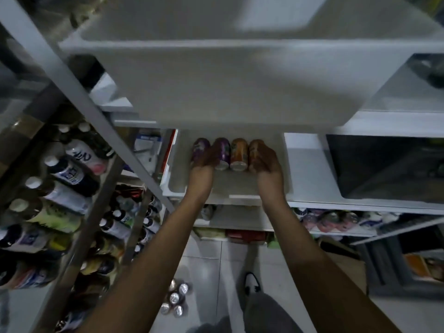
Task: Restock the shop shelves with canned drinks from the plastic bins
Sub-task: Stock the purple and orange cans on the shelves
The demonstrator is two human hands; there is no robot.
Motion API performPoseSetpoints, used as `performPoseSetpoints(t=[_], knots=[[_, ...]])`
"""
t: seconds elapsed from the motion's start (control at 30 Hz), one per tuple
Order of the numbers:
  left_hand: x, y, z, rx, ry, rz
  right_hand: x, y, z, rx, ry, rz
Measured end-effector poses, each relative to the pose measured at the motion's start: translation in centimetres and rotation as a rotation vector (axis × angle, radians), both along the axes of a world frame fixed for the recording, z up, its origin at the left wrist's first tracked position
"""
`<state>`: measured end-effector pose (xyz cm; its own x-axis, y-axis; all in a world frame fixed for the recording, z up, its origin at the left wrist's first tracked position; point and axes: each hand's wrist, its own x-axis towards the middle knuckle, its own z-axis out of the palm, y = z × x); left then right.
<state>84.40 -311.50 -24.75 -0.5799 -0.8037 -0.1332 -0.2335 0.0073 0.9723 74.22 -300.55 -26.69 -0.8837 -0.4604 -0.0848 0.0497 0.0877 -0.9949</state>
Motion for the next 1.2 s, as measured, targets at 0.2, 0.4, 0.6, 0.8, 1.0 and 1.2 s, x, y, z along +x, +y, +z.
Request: performPoseSetpoints(t=[0.2,0.4,0.6,0.8,1.0,1.2], knots=[[-4.9,-0.3,-2.6,0.119,-0.139,-0.073,-3.3,-0.2,-2.7,0.170,0.012,0.021],[-7.9,0.4,-5.4,0.151,-0.145,-0.123,-5.3,0.0,-1.8,0.225,-0.028,0.044],[-9.4,1.5,-5.5,0.203,-0.085,-0.154,-7.1,-2.1,-4.4,0.338,-0.057,0.120],[-9.3,1.2,-6.1,0.271,0.034,-0.090,-8.5,-3.9,-5.7,0.413,-0.082,0.110],[-8.4,-0.3,-6.3,0.335,0.062,-0.020,-8.8,-5.2,-7.0,0.529,-0.062,0.102],[-7.3,-0.8,-4.6,0.254,0.099,-0.045,-8.9,-5.4,-6.7,0.591,-0.058,0.107]])
